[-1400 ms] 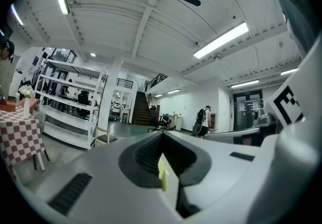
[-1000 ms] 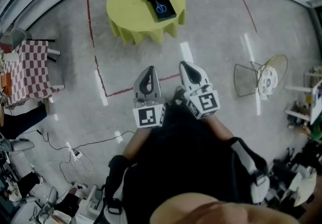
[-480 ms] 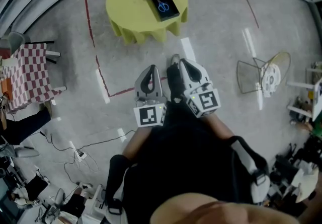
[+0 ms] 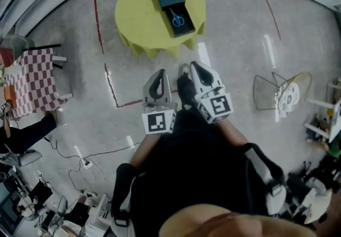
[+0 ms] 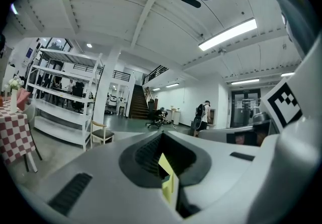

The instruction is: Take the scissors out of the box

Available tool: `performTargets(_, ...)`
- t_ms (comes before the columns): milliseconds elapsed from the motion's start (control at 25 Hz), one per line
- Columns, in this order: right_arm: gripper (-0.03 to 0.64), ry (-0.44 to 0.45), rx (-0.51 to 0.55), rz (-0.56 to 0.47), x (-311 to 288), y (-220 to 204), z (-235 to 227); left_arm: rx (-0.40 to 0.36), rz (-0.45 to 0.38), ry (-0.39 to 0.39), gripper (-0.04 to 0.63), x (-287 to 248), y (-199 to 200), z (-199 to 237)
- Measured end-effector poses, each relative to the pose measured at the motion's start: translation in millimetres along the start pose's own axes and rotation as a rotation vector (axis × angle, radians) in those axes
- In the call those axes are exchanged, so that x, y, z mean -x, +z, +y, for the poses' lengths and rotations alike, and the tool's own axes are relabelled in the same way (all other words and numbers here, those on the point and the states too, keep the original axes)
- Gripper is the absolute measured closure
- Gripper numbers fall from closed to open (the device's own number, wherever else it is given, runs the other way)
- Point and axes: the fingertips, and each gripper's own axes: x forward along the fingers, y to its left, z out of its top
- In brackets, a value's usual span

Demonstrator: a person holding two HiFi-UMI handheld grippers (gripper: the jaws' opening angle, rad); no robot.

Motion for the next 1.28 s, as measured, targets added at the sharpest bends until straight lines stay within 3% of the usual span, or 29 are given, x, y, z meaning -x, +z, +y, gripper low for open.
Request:
performTargets(360, 0.618, 0.035, -0.014, 0.018, -74.6, 38.6, -67.7, 0.028, 0.032, 0.024, 0.600, -107.7, 20.0, 7.0)
performTargets(560, 0.618, 0.055, -0.007, 0.051, -105.1, 39.0, -105.4, 0.001, 0.035, 0.030, 0.600, -154.4, 26.0, -0.4)
performTargets(920, 0.618, 0.099, -0.016, 0.095, -145.7, 38.5, -137.1, 0.009, 0.032, 0.090, 0.600, -193.9, 36.4, 2.0)
performTargets(1280, 0.618, 0.083, -0.021, 0.122, -182.8, 29.4, -147.0, 0.039, 0.030, 0.082, 0.600, -225.9, 39.5, 28.0)
